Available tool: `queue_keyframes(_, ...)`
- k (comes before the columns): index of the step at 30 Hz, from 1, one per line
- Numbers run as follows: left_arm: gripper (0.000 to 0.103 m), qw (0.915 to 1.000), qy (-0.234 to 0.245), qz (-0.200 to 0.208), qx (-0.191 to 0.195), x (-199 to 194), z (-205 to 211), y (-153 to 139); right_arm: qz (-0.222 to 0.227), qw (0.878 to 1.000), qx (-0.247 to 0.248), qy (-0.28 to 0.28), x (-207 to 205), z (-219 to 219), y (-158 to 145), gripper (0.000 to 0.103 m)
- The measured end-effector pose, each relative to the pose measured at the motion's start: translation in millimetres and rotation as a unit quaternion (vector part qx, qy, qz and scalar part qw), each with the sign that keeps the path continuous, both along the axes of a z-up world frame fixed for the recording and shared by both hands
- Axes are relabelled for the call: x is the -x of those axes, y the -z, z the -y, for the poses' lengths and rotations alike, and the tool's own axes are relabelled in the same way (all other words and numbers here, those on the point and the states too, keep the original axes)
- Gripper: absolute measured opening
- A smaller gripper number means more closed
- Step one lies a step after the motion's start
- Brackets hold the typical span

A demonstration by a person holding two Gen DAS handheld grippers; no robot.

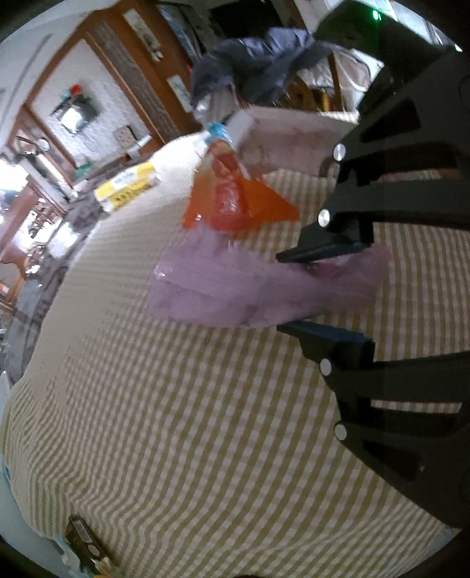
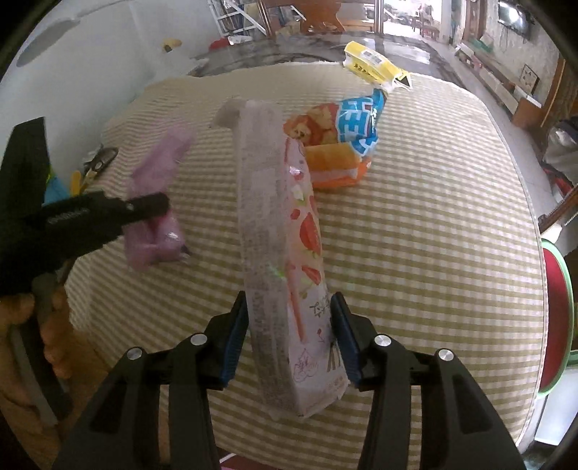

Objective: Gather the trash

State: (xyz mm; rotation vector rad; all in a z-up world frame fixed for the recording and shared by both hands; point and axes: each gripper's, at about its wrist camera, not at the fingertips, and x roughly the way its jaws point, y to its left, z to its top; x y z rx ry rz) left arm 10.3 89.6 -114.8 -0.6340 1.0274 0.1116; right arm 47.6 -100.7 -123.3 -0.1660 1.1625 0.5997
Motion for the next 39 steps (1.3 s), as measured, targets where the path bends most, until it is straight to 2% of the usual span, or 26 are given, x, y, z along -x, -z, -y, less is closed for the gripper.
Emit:
queue_keyframes(3, 0.045, 0.9998, 0.007, -0.012, -0.011, -5, 10, 6, 0.003, 1.000, -0.006, 0.001, 2, 2, 3, 0.055)
queue_keyframes(6, 0.057, 0.9997, 0.004, -0.013, -0.022, -8, 13, 7, -0.016, 0.999, -0.030, 0.018, -2, 11, 8, 0.061)
queue_keyframes(11, 0.058, 0.9991, -0.005, -0.011, -0.040, -9, 13, 4, -0.027, 0.996, -0.081, 0.037, -7, 22, 0, 0.062)
queue_keyframes(16, 0.058, 0.9981, -0.007, -0.005, -0.062, -10, 12, 0, -0.021, 0.996, -0.079, 0.032, -6, 18, -1, 0.063)
queue_keyframes(22, 0.058, 0.9981, -0.008, -0.006, -0.062, -14, 11, 1, -0.022, 0.996, -0.081, 0.034, 0, 19, -1, 0.068)
queue_keyframes(26, 0.059, 0.9980, -0.012, -0.008, -0.062, -16, 12, 3, -0.020, 0.996, -0.087, 0.026, 1, 18, -2, 0.068)
queue_keyframes(29, 0.066, 0.9980, -0.015, -0.010, -0.061, -16, 12, 4, -0.014, 0.995, -0.093, 0.021, 3, 17, -5, 0.068)
queue_keyframes(39, 0.066, 0.9976, -0.013, -0.014, -0.066, -17, 15, 8, -0.021, 0.994, -0.103, 0.009, 7, 12, -5, 0.069)
